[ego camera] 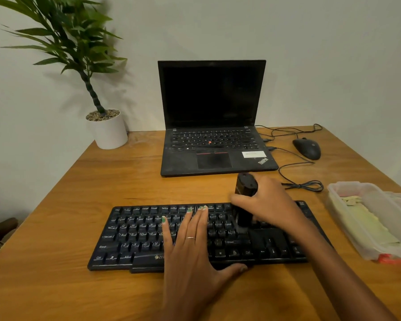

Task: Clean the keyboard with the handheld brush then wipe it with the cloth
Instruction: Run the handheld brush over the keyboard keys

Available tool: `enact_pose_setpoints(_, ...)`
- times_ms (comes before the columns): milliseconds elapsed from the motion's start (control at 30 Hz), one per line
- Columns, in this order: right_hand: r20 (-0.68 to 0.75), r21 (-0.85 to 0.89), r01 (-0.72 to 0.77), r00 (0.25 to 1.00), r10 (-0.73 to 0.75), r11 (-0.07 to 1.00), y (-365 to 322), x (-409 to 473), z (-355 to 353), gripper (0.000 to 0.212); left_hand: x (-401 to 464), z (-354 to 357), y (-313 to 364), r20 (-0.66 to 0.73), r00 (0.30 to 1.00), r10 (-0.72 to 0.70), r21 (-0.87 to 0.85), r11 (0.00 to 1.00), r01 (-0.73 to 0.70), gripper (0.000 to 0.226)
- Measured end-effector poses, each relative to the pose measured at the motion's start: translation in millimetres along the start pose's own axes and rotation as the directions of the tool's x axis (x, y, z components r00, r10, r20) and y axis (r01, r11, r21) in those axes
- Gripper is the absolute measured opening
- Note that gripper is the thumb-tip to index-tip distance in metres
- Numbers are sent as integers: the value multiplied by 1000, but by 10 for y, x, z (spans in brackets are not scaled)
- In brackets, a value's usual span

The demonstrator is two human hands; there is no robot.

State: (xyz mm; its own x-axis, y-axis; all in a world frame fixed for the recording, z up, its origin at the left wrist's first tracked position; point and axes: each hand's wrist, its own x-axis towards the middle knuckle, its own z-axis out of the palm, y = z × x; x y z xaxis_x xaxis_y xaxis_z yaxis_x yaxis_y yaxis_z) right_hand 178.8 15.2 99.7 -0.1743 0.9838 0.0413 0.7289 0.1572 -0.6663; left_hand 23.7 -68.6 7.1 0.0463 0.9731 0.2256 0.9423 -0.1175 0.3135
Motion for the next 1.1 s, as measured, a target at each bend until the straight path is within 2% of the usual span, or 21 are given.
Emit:
enact_pose_setpoints(33,99,1,-36,994,35,999,-13,-4,-48,28,0,1,-2,0,1000,-2,-1,1000,2,113)
enact_pose_setpoints(67,134,-26,-37,990,40,999,-13,4,-66,29,1,3,-2,1,1000,-3,0,1000,3,113)
enact_pose_setpoints(100,98,-57,-13,995,19,998,-14,22,-53,29,4,4,-3,1,1000,-2,1,1000,2,113)
enact_pose_setpoints(167,-97,-102,47,994,-57,994,-15,21,26,31,7,6,1,3,1000,-2,3,1000,2,113)
enact_pose_setpoints(200,-146,-85,69,986,-80,994,-17,3,60,30,3,6,5,6,1000,-3,3,1000,3,114)
enact_pose_setpoints(233,-133,-58,80,987,-87,995,-20,-18,70,29,0,8,7,6,1000,-4,0,1000,4,114)
enact_pose_setpoints(300,22,-23,62,998,-62,998,-38,-52,26,28,2,10,6,4,1000,-4,-10,1000,4,114)
enact_pose_setpoints(367,103,-67,39,994,-32,997,-52,-42,-5,28,2,9,6,6,1000,-2,-9,1000,2,114)
enact_pose_setpoints(433,-9,-136,57,998,-59,989,-49,-14,28,29,4,1,11,11,1000,2,-7,1000,-2,113)
enact_pose_setpoints(500,-99,-123,87,990,-100,989,-38,-28,75,29,3,-6,14,16,1000,0,-11,1000,1,113)
enact_pose_setpoints(633,124,-28,47,991,-44,998,-22,-64,-34,29,4,-5,14,9,1000,-4,-18,1000,4,112)
enact_pose_setpoints(667,101,-48,44,994,-39,998,-10,-52,-42,29,2,-4,15,7,1000,-2,-16,1000,2,112)
enact_pose_setpoints(767,-83,-66,74,993,-80,995,21,-53,10,27,-2,-10,20,21,1000,-5,-11,1000,5,113)
enact_pose_setpoints(800,-78,-57,83,993,-87,995,31,-62,12,27,-5,-9,22,17,1000,-6,-13,1000,6,113)
enact_pose_setpoints(900,66,-67,58,996,-54,996,23,-78,-65,26,-9,-5,17,12,1000,-9,-26,1000,9,113)
enact_pose_setpoints(933,62,-72,47,997,-43,996,16,-67,-73,25,-10,-4,13,10,1000,-8,-22,1000,8,113)
enact_pose_setpoints(1033,-90,-104,73,993,-82,992,24,-59,-21,25,-9,-6,18,17,1000,-12,-17,1000,12,114)
enact_pose_setpoints(1100,-13,-30,54,998,-55,998,36,-75,-43,26,-6,-6,21,13,1000,-17,-21,1000,17,114)
